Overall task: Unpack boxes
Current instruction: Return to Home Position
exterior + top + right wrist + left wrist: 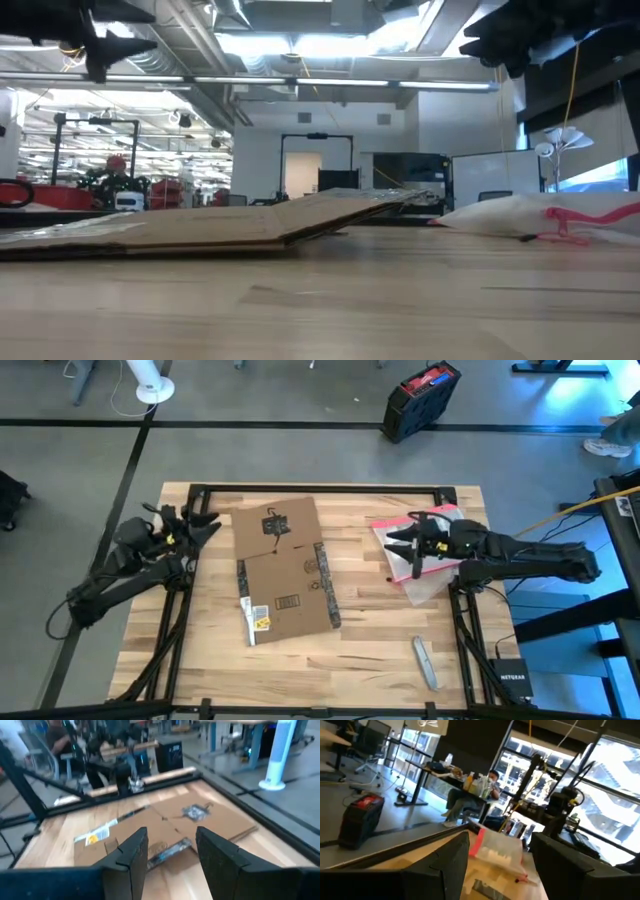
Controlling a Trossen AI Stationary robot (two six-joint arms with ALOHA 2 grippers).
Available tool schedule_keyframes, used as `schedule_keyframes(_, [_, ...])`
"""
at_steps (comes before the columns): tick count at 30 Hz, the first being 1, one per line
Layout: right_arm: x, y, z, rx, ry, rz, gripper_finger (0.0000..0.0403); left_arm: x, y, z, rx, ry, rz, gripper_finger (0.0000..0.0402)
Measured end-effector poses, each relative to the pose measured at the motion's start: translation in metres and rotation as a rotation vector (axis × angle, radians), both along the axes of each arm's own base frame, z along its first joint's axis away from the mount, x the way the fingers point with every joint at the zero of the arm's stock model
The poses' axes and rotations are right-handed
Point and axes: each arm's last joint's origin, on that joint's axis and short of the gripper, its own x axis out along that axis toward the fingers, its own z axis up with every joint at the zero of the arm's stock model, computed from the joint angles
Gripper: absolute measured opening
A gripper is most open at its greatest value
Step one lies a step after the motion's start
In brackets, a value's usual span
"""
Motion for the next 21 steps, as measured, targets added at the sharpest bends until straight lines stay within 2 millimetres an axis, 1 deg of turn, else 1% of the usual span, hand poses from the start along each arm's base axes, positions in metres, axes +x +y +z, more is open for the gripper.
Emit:
schedule_keyframes(3, [-0.003,0.0,-0.01,0.009,-0.054,-0.012,0.016,0.006,0.003,-0.009,0.009,-0.019,-0.007,0.0205])
schedule_keyframes(7, [-0.009,-0.002,-0.029,0.043,-0.065,-0.04,0.016,0.011,0.006,-0.017,0.018,-0.04,-0.009,0.0205])
schedule_keyframes(9, [-0.012,-0.004,-0.039,0.046,-0.081,-0.055,0.016,0.013,0.007,-0.023,0.009,-0.023,-0.01,0.0205])
schedule_keyframes(11, [-0.015,-0.007,-0.044,0.041,-0.129,-0.073,0.016,0.015,0.008,-0.028,-0.001,-0.005,-0.011,0.0205])
schedule_keyframes(16, [-0.019,-0.015,-0.063,0.023,-0.217,-0.102,0.016,0.018,0.01,-0.037,0.005,0.029,-0.017,0.0205])
schedule_keyframes(21, [-0.023,-0.024,-0.078,0.003,-0.258,-0.104,0.016,0.019,0.01,-0.041,0.03,0.056,-0.021,0.0205])
